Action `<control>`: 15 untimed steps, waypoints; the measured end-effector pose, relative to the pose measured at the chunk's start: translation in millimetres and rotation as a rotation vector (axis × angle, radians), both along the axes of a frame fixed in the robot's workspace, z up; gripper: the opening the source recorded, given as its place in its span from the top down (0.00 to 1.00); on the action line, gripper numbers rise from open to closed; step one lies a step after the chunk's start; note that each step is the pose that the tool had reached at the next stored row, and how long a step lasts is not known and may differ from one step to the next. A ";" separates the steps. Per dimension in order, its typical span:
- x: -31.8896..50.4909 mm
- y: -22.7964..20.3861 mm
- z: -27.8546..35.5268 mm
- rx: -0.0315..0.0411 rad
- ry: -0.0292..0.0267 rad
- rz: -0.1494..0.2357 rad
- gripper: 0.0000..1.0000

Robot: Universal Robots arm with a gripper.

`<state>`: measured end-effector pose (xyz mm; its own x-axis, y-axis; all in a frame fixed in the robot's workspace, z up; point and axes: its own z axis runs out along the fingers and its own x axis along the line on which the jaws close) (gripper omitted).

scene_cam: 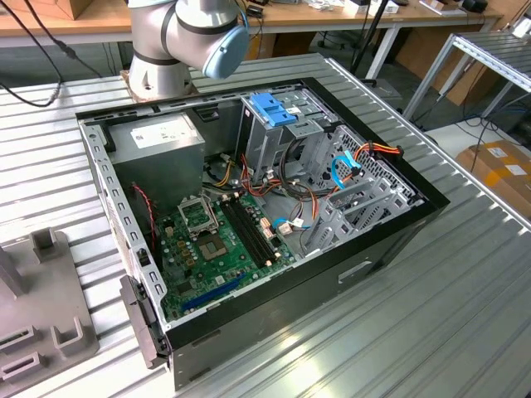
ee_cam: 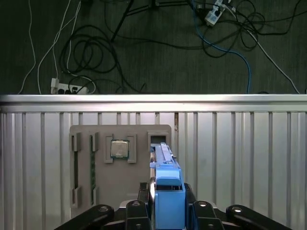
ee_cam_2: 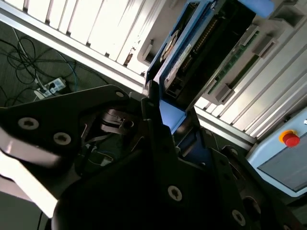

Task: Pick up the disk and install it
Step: 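Pick up the disk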

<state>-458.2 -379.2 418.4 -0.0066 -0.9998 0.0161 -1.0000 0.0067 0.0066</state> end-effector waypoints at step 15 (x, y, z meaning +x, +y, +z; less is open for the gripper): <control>0.0 0.0 29.0 -0.0002 0.0001 0.000 0.64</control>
<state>-458.2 -379.2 447.4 -0.0066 -0.9998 0.0164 -1.0000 0.0067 0.0067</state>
